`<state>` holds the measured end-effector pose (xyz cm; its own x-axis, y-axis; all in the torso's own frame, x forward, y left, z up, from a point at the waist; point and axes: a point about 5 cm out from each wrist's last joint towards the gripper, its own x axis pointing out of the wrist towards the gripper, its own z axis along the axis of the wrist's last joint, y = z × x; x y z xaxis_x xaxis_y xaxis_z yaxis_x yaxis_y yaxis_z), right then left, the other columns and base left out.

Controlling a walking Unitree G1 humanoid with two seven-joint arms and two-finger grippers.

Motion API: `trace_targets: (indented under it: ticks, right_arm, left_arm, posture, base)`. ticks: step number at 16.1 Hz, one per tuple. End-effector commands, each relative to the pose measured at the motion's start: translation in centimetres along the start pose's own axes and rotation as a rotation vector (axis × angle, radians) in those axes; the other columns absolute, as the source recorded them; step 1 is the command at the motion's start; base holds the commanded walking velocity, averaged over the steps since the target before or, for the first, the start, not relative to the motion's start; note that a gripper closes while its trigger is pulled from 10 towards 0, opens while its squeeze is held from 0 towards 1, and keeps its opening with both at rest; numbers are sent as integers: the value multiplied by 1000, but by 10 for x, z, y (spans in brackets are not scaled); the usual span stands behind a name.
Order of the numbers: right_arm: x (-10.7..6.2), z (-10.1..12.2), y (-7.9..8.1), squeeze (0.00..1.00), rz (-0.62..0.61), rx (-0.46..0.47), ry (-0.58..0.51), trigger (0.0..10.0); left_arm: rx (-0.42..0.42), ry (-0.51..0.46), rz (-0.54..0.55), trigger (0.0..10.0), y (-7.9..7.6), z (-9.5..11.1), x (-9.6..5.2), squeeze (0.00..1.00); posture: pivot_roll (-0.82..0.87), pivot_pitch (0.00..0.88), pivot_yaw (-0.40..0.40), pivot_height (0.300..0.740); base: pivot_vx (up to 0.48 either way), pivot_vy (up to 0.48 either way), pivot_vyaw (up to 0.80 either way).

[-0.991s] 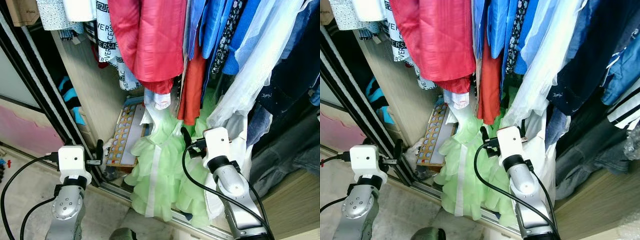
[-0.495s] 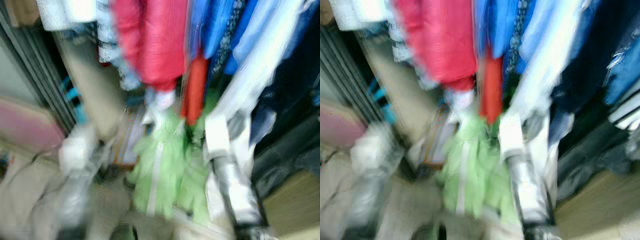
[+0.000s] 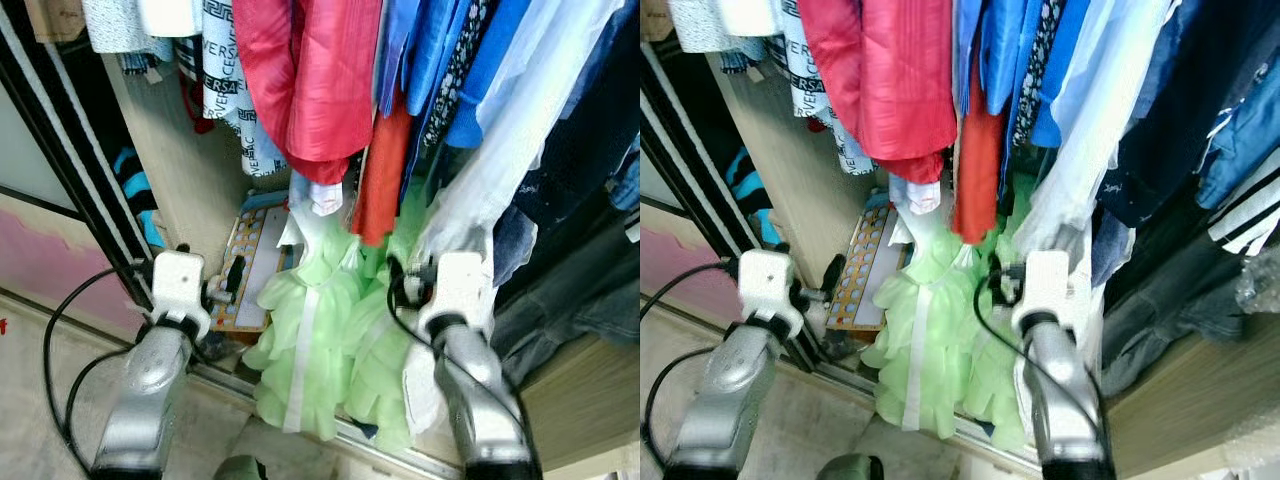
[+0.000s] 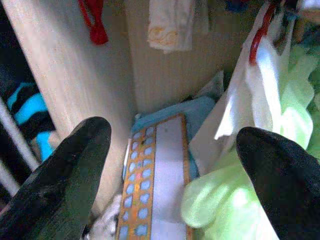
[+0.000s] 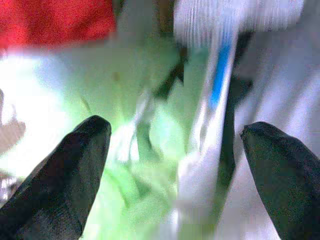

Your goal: Clean up the room

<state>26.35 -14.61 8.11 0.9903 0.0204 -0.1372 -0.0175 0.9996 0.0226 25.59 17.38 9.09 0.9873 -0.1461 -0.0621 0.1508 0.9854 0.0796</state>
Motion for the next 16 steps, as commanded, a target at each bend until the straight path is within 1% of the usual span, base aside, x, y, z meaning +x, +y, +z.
trace_targets:
  ticks: [1,2,3,5,6,7,8,9,10,11,12,13,14,15,16]
  right_arm:
    - [-1,5,-7,0,-21,4,-14,10000]
    - [-3,10,-9,0,-24,1,-34,10000]
    - [-6,11,-8,0,-18,-40,-37,10000]
    - [-14,16,-2,0,1,-56,-72,10000]
    - [-16,19,-1,0,2,-63,-87,10000]
    - [-20,21,-2,0,-37,-11,-59,10000]
    - [-26,31,-2,0,-46,-62,-83,10000]
    - [-35,47,-1,0,-43,-199,-153,10000]
    - [-43,59,-2,0,-66,-278,-192,10000]
    - [-47,68,-3,0,-99,-319,-225,10000]
    - [-47,67,5,0,-77,-342,-258,10000]
    - [-42,51,11,0,-28,-336,-238,10000]
    - [-33,37,-3,0,-129,-348,-180,10000]
    - [-27,24,-15,0,-184,-313,-102,10000]
    - [-24,22,-16,0,-157,-257,-76,10000]
  left_arm:
    - [0,-7,-4,10000,1,1,-3,0]
    - [3,-2,-15,10000,0,-1,-7,0]
    - [10,-2,-30,10000,-2,-2,-10,0]
    - [8,-34,-56,10000,-7,1,-8,0]
    - [-15,-25,-64,10000,-8,1,-7,0]
    - [-17,-35,-104,10000,-11,4,-7,0]
    - [-33,-38,-142,10000,-15,6,-8,0]
    - [-24,-36,-152,10000,-17,5,-9,0]
    - [-17,-24,-163,10000,-19,2,-10,0]
    - [-16,-16,-173,10000,-21,-1,-10,0]
    - [-27,-8,-181,10000,-24,-5,-7,0]
    - [-28,-11,-176,10000,-27,-6,-3,0]
    - [-95,-23,-218,10000,-34,-4,0,0]
    - [-126,-36,-227,10000,-38,0,3,0]
    - [-123,-45,-213,10000,-38,2,4,0]
  posture:
    - [115,0,-22,740]
    - [102,0,-10,740]
    - [94,0,7,740]
    - [78,0,35,740]
    - [72,0,44,740]
    - [67,0,54,740]
    - [62,0,61,740]
    - [48,0,71,740]
    - [30,0,79,740]
    - [10,0,87,740]
    - [-30,0,94,740]
    - [-35,0,96,740]
    - [-31,0,89,740]
    - [-21,0,76,740]
    - [-13,0,66,740]
  base:
    - [0,0,0]
    - [0,0,0]
    - [0,0,0]
    - [0,0,0]
    - [0,0,0]
    - [0,0,0]
    - [0,0,0]
    - [0,0,0]
    - [0,0,0]
    - [0,0,0]
    - [0,0,0]
    - [0,0,0]
    - [0,0,0]
    - [0,0,0]
    - [0,0,0]
